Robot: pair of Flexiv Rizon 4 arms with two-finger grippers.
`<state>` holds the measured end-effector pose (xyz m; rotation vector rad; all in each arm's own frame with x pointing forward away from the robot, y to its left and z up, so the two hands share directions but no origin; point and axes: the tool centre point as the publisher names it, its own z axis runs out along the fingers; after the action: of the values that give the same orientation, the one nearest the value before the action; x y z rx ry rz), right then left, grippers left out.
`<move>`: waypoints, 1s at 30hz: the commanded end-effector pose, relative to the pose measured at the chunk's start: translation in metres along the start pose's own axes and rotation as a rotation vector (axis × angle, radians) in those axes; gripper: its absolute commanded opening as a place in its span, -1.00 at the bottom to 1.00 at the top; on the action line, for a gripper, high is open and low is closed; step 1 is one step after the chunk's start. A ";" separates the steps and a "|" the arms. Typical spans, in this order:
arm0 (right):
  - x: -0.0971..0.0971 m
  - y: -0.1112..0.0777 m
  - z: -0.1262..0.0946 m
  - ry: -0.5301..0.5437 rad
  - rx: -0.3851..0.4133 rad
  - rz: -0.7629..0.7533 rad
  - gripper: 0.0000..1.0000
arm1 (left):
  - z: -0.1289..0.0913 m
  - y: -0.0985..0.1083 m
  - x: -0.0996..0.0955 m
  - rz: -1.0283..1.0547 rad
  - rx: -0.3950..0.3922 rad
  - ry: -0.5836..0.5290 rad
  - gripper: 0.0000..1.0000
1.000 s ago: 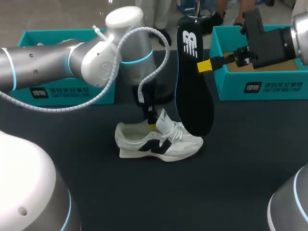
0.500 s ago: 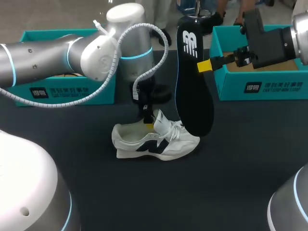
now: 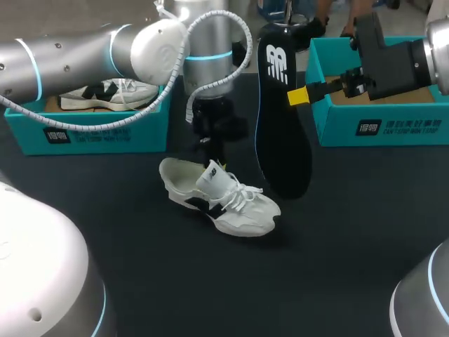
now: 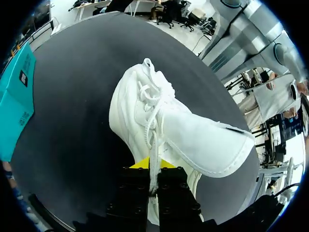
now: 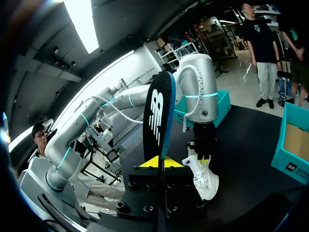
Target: Take the shoe out of the shoebox, open the shoe tongue, remove and reinsert the insole, then place the shoe into the shoebox
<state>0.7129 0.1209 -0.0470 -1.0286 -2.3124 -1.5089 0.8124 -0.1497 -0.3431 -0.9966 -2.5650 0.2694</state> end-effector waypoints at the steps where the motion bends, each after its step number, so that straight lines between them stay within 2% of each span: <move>1: -0.001 0.002 0.003 0.000 0.002 0.001 -1.00 | -0.007 -0.002 -0.005 0.447 -0.030 0.306 -1.00; 2: -0.001 0.002 0.003 0.000 0.002 0.001 -1.00 | -0.008 -0.003 -0.005 0.452 -0.027 0.307 -1.00; 4: -0.001 0.002 0.003 0.000 0.002 0.001 -1.00 | -0.008 -0.007 -0.004 0.538 -0.091 0.325 -1.00; 5: -0.001 0.002 0.003 0.000 0.002 0.001 -1.00 | -0.009 -0.008 -0.004 0.555 -0.091 0.339 -1.00; 9: -0.001 0.002 0.003 0.000 0.002 0.001 -1.00 | -0.007 -0.013 -0.007 0.676 -0.193 0.367 -1.00; 12: -0.001 0.002 0.003 0.000 0.002 0.001 -1.00 | -0.007 -0.016 -0.008 0.719 -0.238 0.369 -1.00; 15: -0.001 0.002 0.003 0.000 0.002 0.001 -1.00 | -0.011 -0.019 -0.012 0.678 -0.254 0.340 -1.00; 17: -0.001 0.002 0.003 0.000 0.002 0.001 -1.00 | -0.015 -0.019 -0.014 0.623 -0.203 0.299 -1.00; 25: -0.001 0.002 0.003 0.000 0.002 0.001 -1.00 | -0.015 -0.021 -0.014 0.609 -0.187 0.277 -1.00; 30: -0.001 0.002 0.003 0.000 0.002 0.001 -1.00 | -0.008 -0.027 -0.018 0.620 -0.221 0.287 -1.00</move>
<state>0.7128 0.1209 -0.0470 -1.0286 -2.3123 -1.5089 0.8137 -0.1773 -0.3296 -1.7567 -2.0059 0.0225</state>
